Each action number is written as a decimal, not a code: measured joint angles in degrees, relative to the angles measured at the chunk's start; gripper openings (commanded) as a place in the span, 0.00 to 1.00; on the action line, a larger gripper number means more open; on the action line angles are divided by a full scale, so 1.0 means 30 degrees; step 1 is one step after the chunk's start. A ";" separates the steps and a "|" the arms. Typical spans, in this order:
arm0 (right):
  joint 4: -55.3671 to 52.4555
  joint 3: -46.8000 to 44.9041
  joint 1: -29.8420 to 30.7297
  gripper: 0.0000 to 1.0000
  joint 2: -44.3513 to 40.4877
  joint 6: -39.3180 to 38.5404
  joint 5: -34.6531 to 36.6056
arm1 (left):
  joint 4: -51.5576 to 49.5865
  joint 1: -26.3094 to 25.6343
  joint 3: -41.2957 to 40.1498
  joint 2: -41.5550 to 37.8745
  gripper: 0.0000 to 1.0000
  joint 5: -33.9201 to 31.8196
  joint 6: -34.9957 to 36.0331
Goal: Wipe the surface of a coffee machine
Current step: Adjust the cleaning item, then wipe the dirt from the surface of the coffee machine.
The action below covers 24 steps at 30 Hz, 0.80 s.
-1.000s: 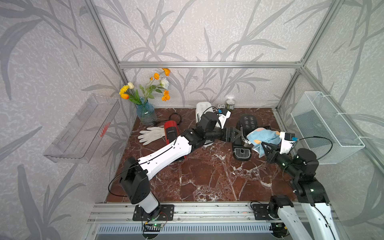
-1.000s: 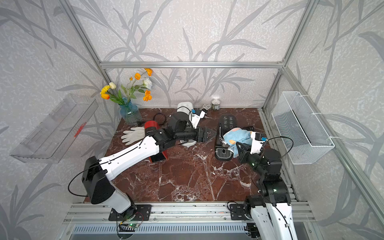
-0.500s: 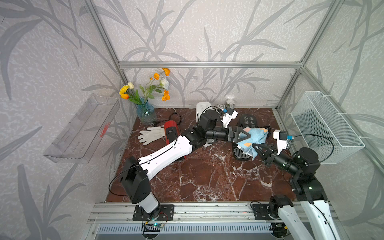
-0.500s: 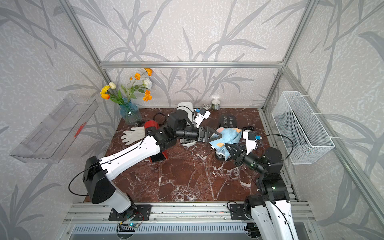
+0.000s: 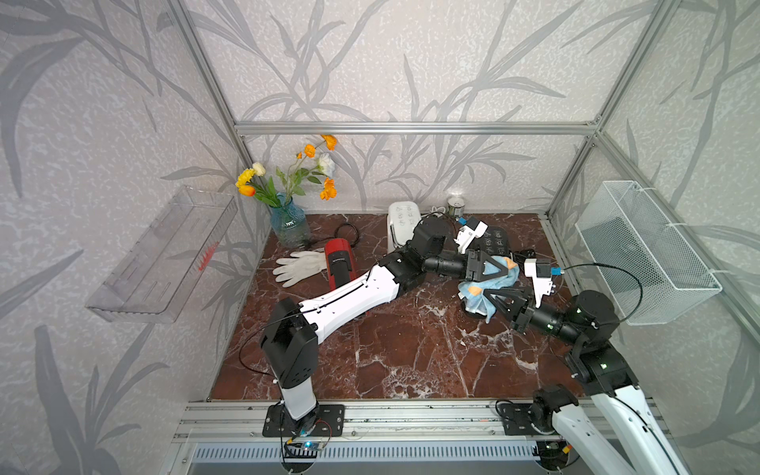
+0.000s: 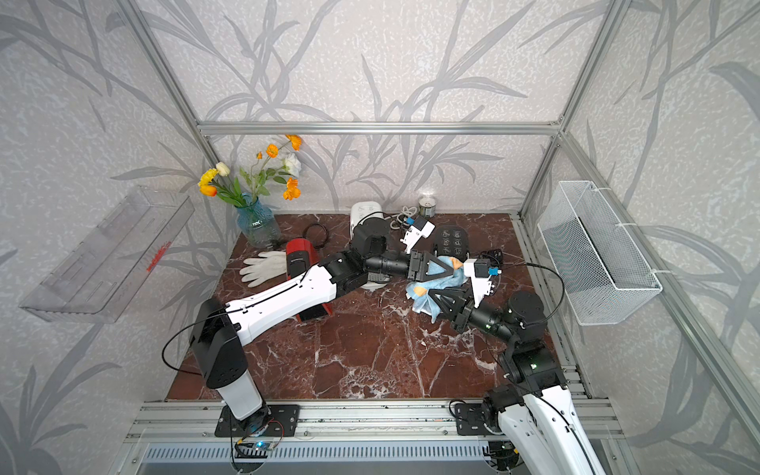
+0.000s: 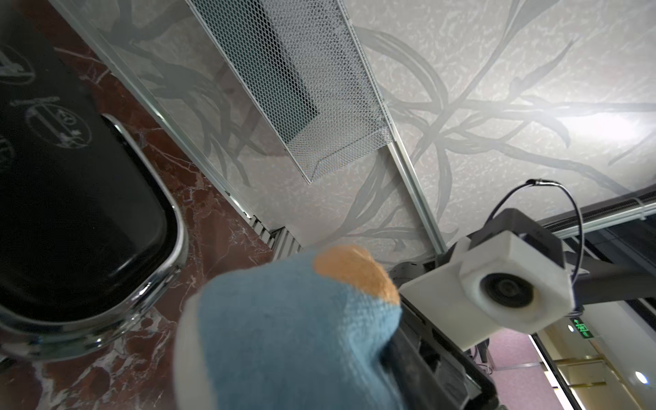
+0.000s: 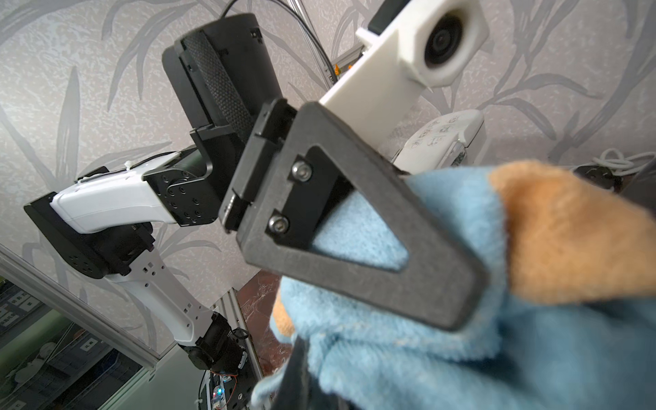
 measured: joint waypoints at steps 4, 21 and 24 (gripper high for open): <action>0.0452 -0.0197 0.0015 0.00 0.0073 0.0095 0.0510 | 0.0517 0.0087 -0.0007 0.0015 0.00 -0.0051 -0.0087; -0.5136 0.0000 0.0073 0.53 -0.0466 -0.1829 0.9945 | -0.7125 0.2186 0.3548 0.0889 0.00 -1.0229 0.5151; -0.5537 0.0313 0.0073 0.53 -0.0459 -0.2098 1.0440 | -0.7730 0.2186 0.6003 0.2164 0.00 -1.1985 0.6258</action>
